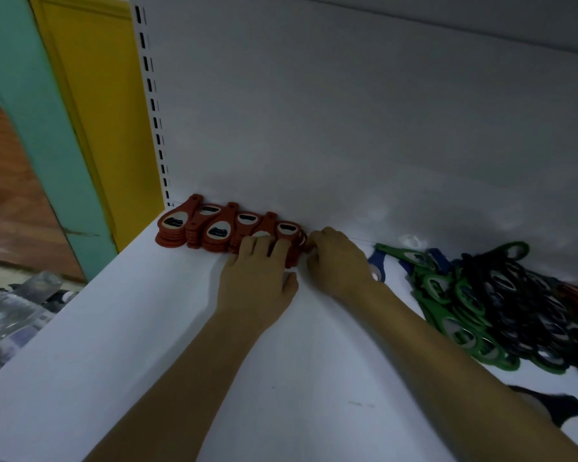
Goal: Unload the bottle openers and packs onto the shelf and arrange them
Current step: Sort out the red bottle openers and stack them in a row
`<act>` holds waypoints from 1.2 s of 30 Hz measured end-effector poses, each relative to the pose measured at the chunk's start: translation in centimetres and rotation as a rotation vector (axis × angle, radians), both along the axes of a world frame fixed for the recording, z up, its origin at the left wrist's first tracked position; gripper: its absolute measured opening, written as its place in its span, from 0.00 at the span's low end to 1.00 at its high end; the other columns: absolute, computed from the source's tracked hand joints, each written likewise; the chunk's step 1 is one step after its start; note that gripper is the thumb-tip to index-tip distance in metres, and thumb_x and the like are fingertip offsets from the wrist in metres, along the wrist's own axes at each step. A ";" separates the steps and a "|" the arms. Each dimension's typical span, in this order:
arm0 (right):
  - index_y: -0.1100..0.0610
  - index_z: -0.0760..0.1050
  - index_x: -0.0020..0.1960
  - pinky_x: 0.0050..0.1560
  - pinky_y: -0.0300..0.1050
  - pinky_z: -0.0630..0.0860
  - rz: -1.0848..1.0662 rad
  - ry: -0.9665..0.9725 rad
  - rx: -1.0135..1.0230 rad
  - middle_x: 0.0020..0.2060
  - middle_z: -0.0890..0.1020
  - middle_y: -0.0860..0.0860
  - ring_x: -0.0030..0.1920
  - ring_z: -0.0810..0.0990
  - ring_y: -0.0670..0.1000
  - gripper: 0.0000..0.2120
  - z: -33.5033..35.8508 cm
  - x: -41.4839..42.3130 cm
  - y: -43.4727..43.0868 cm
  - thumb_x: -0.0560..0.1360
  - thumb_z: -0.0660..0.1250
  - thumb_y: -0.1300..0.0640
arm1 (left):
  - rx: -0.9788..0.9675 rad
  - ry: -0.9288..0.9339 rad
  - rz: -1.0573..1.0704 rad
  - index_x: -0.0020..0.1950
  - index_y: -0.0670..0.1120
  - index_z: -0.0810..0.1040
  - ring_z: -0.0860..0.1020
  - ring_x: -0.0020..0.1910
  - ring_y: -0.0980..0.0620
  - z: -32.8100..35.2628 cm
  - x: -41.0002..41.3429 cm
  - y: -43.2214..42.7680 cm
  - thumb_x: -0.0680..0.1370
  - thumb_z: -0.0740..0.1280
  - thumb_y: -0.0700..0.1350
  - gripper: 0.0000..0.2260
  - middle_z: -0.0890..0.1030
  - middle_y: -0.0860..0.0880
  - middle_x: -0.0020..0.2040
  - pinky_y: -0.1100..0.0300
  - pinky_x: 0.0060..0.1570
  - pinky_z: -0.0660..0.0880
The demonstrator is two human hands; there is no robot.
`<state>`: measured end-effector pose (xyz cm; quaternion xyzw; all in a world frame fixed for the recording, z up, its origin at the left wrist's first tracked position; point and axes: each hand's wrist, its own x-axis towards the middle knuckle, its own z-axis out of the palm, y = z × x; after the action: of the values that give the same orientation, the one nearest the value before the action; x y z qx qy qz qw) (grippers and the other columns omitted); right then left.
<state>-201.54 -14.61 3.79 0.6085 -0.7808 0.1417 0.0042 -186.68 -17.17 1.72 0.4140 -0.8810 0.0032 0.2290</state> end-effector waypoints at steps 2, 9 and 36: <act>0.57 0.72 0.63 0.46 0.46 0.68 -0.004 0.073 -0.010 0.55 0.74 0.56 0.56 0.72 0.56 0.15 -0.5 0.4 -0.5 0.78 0.57 0.58 | 0.003 0.008 -0.004 0.68 0.49 0.67 0.67 0.63 0.49 0.0 0.0 -0.1 0.76 0.60 0.55 0.21 0.70 0.49 0.66 0.58 0.56 0.70; 0.57 0.75 0.61 0.45 0.46 0.69 0.025 0.016 -0.012 0.53 0.75 0.57 0.53 0.72 0.57 0.14 -0.8 -0.3 -0.5 0.78 0.57 0.56 | 0.017 0.013 0.013 0.70 0.44 0.65 0.66 0.66 0.48 -0.2 0.0 -0.1 0.77 0.60 0.55 0.25 0.69 0.46 0.68 0.57 0.58 0.68; 0.61 0.61 0.74 0.64 0.42 0.64 -0.007 -0.320 0.140 0.70 0.66 0.58 0.69 0.66 0.57 0.27 3.8 -2.1 4.0 0.78 0.64 0.55 | -0.109 0.023 -0.272 0.70 0.41 0.69 0.71 0.65 0.42 2.4 -0.3 3.2 0.76 0.67 0.49 0.25 0.73 0.42 0.66 0.49 0.61 0.68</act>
<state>-203.60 -10.57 7.55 0.5741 -0.7817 0.1821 -0.1622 -187.01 -14.02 4.16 0.2778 -0.9248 0.0154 0.2595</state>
